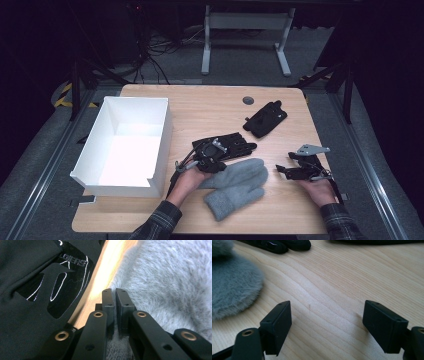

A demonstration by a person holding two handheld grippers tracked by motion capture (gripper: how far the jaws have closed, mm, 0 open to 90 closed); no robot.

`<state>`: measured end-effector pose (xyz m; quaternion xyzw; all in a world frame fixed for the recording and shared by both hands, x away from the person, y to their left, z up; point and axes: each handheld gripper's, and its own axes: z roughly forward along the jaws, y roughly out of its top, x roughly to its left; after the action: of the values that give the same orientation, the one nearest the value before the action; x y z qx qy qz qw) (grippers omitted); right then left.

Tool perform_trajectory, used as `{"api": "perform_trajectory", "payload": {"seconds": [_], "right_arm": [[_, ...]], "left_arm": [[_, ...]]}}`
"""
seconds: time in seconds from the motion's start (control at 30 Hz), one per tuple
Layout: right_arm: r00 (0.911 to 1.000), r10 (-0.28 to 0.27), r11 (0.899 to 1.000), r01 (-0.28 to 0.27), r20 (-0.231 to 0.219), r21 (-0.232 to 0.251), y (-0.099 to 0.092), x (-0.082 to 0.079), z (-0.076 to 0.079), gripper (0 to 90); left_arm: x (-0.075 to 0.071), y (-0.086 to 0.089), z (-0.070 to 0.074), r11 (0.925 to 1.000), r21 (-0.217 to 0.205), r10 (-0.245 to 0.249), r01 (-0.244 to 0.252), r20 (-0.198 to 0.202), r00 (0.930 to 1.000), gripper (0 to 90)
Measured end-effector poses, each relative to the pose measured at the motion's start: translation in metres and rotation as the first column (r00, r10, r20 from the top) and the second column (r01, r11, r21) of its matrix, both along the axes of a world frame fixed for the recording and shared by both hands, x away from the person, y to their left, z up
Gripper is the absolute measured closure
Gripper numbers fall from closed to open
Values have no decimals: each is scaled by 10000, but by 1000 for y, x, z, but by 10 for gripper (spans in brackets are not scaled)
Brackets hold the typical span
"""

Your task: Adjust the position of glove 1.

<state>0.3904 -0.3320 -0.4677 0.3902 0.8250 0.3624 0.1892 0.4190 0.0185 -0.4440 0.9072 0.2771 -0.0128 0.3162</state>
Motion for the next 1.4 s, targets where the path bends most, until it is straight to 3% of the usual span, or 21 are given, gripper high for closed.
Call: {"api": "perform_trajectory", "payload": {"seconds": [0.13, 0.2, 0.27, 0.47, 0.6, 0.73, 0.87, 1.0, 1.1, 1.23, 1.4], "right_arm": [[10000, 29, 10000, -29, 16, 13, 0, 0, 0, 270], [9996, 277, 9996, -277, -83, 14, 0, -3, 4, 451], [9987, 456, 9989, -453, -221, 146, 1, -5, 8, 551], [9925, 1217, 9895, -1209, -60, 796, 8, -15, 26, 778], [9845, 1749, 9794, -1754, 146, 997, 18, -21, 35, 896], [9749, 2199, 9671, -2226, 353, 1234, 28, -27, 44, 900], [9587, 2781, 9467, -2840, 593, 1518, 42, -34, 53, 900], [9411, 3344, 9265, -3380, 497, 1652, 60, -33, 54, 900], [9385, 3435, 9273, -3446, 339, 1459, 71, -28, 50, 900], [9449, 3255, 9349, -3271, 346, 1374, 75, -20, 48, 900], [9524, 3016, 9420, -3050, 452, 1400, 76, -12, 50, 900]], "left_arm": [[-2, 6, 11, 9986, -395, 346, -339, 169, 9993, 881], [-4, 12, 21, 9951, -809, 589, -563, 297, 9978, 882], [-6, 15, 28, 9913, -1090, 785, -742, 359, 9963, 882], [-12, 24, 47, 9746, -1939, 1292, -1117, 799, 9884, 884], [-15, 28, 56, 9662, -2239, 1547, -1278, 1069, 9822, 885], [-17, 31, 62, 9568, -2460, 1915, -1549, 1324, 9725, 885], [-20, 31, 66, 9500, -2673, 2031, -1614, 1361, 9697, 886], [-26, 28, 72, 9486, -2839, 1837, -1399, 1336, 9739, 885], [-33, 27, 77, 9483, -2933, 1649, -1215, 1279, 9780, 885], [-41, 27, 82, 9460, -3102, 1372, -935, 1220, 9830, 885], [-50, 22, 85, 9512, -3023, 1093, -625, 1404, 9840, 884]]}}
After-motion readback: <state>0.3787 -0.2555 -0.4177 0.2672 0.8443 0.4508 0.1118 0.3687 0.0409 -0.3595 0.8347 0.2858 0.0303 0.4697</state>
